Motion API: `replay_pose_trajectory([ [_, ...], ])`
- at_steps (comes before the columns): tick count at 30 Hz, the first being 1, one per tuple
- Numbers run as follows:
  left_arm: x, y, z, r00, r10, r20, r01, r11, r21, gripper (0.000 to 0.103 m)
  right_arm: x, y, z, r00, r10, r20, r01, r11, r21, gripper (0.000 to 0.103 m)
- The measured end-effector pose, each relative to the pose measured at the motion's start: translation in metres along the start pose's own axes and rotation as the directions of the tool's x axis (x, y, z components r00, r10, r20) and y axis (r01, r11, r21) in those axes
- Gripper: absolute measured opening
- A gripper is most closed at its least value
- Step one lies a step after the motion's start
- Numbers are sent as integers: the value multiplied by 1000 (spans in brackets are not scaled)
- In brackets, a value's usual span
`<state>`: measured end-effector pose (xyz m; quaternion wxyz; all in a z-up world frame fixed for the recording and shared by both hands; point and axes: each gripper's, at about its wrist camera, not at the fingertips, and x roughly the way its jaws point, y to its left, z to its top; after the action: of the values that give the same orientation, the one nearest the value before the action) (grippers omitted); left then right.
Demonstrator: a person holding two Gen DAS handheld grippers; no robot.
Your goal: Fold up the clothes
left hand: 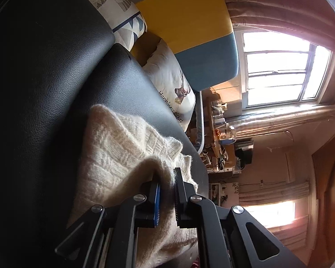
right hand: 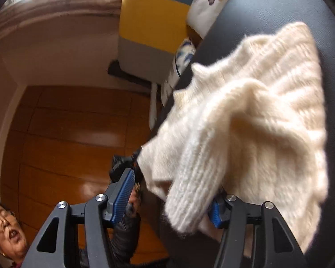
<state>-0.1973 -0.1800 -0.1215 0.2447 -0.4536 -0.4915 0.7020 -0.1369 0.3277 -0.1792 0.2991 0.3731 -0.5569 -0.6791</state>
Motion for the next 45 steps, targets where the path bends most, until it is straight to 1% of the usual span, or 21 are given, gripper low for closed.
replay_pose_trajectory([
  [4,6,4,8,1000,-13,14,14,998,-64,8,11,7,4,999,44,-11,-44,999,-16,60],
  [11,10,8,18,1000,-23,8,24,991,-131,10,25,0,41,990,18,138,-28,997,71,60],
  [14,5,19,23,996,-76,38,83,972,-221,17,25,-9,49,984,-16,176,-3,994,106,60],
  [15,2,24,25,996,-70,52,81,965,-249,23,26,-11,51,983,-30,180,9,993,115,60],
  [17,-6,30,27,996,-56,76,74,963,-261,25,25,-11,51,983,-44,177,23,993,116,60],
  [18,-12,30,27,996,-30,88,51,969,-242,25,24,-8,49,984,-46,172,28,994,104,60],
  [21,-29,17,23,991,83,102,-73,993,-94,26,10,11,36,987,-87,133,88,996,-4,60],
  [23,-37,5,17,980,166,113,-170,985,29,27,6,25,20,981,-165,102,175,979,-100,60],
  [24,-39,-1,11,973,205,110,-216,971,104,28,5,31,10,974,-209,87,220,962,-159,60],
  [26,-42,-8,-4,961,260,99,-277,932,236,29,5,38,-9,949,-305,74,314,913,-260,60],
  [28,-44,-8,-19,952,294,83,-305,898,319,30,6,44,-29,913,-402,74,401,845,-353,60],
  [32,-44,-4,-41,940,337,53,-330,854,402,30,9,51,-65,824,-557,108,525,678,-514,60],
  [34,-41,-5,-49,935,350,49,-335,833,440,30,11,47,-76,788,-604,122,557,614,-559,60],
  [35,-38,-8,-51,935,352,42,-331,826,455,30,14,43,-77,772,-624,122,571,596,-564,59],
  [37,-30,-14,-56,934,356,27,-324,811,487,30,16,36,-77,763,-637,112,581,599,-551,59],
  [38,-25,-19,-59,931,365,18,-322,796,512,30,17,35,-75,763,-638,107,582,606,-542,59],
  [39,-19,-24,-63,920,392,24,-339,764,549,30,18,33,-74,763,-639,103,584,611,-534,59],
  [40,-15,-30,-67,904,425,49,-373,727,577,14,19,32,-73,760,-643,92,585,614,-530,60],
  [41,-16,-33,-71,908,417,37,-358,729,584,6,18,31,-73,755,-651,76,584,616,-529,59],
  [44,-38,-44,-88,934,356,31,-303,742,598,6,13,32,-78,705,-708,37,607,576,-547,52],
  [45,-51,-41,-93,940,340,34,-296,760,578,6,11,33,-81,688,-725,34,616,558,-556,52],
])
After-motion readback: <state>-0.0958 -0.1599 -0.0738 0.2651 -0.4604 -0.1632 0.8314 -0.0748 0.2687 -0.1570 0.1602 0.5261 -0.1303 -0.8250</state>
